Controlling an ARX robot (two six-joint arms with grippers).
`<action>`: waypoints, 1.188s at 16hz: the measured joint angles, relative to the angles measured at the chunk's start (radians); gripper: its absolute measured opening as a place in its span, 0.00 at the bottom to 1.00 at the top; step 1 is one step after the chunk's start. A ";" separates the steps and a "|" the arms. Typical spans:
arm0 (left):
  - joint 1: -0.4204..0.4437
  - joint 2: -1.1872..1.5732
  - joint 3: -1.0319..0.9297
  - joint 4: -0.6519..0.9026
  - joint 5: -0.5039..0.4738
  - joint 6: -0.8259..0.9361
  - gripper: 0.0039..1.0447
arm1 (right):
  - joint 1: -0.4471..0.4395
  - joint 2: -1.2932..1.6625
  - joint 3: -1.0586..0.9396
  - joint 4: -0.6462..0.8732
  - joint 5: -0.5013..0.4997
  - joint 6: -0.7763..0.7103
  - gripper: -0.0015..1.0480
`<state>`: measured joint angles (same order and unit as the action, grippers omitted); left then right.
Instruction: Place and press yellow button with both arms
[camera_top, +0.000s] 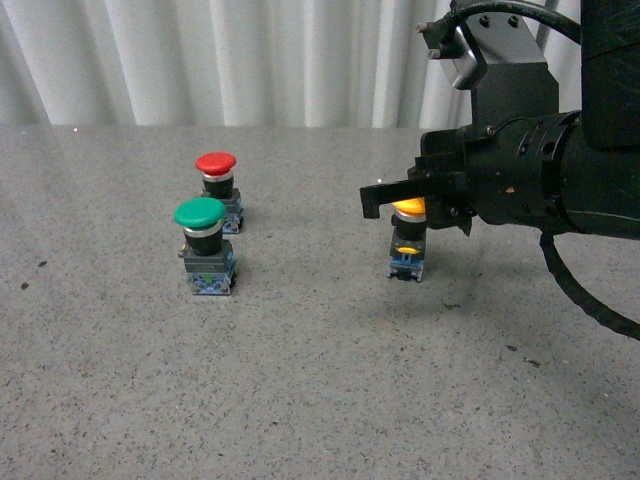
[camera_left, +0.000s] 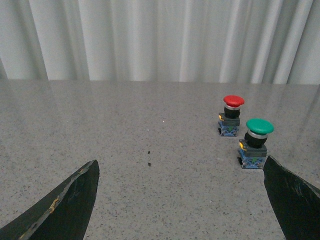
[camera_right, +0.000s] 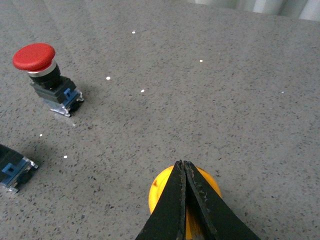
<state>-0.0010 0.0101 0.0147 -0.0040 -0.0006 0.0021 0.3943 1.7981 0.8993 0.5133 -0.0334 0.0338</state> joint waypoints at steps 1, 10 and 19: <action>0.000 0.000 0.000 0.000 0.000 0.000 0.94 | 0.002 0.000 0.000 -0.005 -0.003 -0.001 0.02; 0.000 0.000 0.000 0.000 0.000 0.000 0.94 | 0.005 0.027 0.007 -0.024 -0.004 -0.009 0.02; 0.000 0.000 0.000 0.000 0.000 0.000 0.94 | 0.005 0.022 -0.013 0.019 -0.012 -0.028 0.02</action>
<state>-0.0010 0.0101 0.0147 -0.0040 -0.0002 0.0025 0.3992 1.8202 0.8867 0.5323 -0.0456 0.0055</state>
